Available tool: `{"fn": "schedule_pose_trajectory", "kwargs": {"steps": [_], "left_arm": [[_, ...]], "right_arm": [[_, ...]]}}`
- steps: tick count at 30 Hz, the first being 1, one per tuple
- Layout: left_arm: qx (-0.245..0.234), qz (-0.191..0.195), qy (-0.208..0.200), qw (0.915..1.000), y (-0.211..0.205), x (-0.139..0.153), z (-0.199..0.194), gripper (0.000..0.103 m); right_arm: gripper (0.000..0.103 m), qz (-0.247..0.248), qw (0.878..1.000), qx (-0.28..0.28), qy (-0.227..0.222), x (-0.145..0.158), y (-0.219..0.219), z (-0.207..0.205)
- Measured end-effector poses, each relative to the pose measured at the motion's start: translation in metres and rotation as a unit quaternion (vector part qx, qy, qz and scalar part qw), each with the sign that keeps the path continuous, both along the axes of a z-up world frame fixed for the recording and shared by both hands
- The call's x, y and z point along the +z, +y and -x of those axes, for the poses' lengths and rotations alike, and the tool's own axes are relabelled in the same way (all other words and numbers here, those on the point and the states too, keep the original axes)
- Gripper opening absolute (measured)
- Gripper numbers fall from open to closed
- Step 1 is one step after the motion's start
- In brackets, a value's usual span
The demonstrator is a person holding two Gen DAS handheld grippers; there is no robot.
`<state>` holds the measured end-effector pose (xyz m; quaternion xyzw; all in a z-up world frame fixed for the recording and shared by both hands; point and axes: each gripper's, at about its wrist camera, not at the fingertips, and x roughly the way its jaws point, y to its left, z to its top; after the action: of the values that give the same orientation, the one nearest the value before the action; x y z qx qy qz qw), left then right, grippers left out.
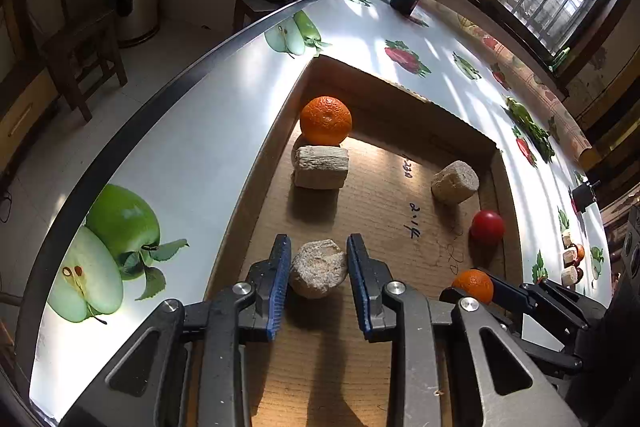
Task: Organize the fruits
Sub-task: 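Carry both held items into the cardboard tray and open both tools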
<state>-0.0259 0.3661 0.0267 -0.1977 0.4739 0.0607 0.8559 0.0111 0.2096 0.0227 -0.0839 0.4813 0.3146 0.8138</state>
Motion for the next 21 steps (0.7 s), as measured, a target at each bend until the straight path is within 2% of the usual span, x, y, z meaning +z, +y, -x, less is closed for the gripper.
{"fn": "schedule_pose_trajectory", "kwargs": {"steps": [4, 6, 7, 9, 10, 17, 21], "left_arm": [[-0.003, -0.002, 0.000, 1.0000, -0.001, 0.000, 0.000, 0.030], [0.000, 0.000, -0.007, 1.0000, -0.001, 0.003, 0.002, 0.038], [0.003, 0.002, -0.014, 0.9999, 0.000, 0.006, 0.004, 0.038], [0.008, 0.008, -0.028, 0.9996, 0.001, 0.014, 0.009, 0.041], [0.010, 0.009, -0.035, 0.9993, 0.002, 0.019, 0.012, 0.043], [0.011, -0.015, -0.094, 0.9954, -0.019, 0.058, 0.043, 0.066], [-0.009, -0.023, -0.112, 0.9934, -0.046, 0.067, 0.056, 0.066]], "right_arm": [[0.034, 0.015, 1.000, 0.000, -0.016, -0.002, 0.006, 0.002], [0.035, 0.013, 1.000, 0.001, -0.017, -0.002, 0.006, 0.002], [0.038, 0.011, 1.000, -0.001, -0.020, -0.001, 0.007, 0.002], [0.051, 0.005, 0.999, -0.010, -0.034, 0.004, 0.004, 0.002], [0.054, -0.001, 0.999, -0.013, -0.041, 0.009, 0.001, 0.003], [0.060, -0.053, 0.995, -0.062, -0.063, 0.045, -0.046, 0.012], [0.061, -0.090, 0.989, -0.100, -0.063, 0.059, -0.084, 0.022]]}}
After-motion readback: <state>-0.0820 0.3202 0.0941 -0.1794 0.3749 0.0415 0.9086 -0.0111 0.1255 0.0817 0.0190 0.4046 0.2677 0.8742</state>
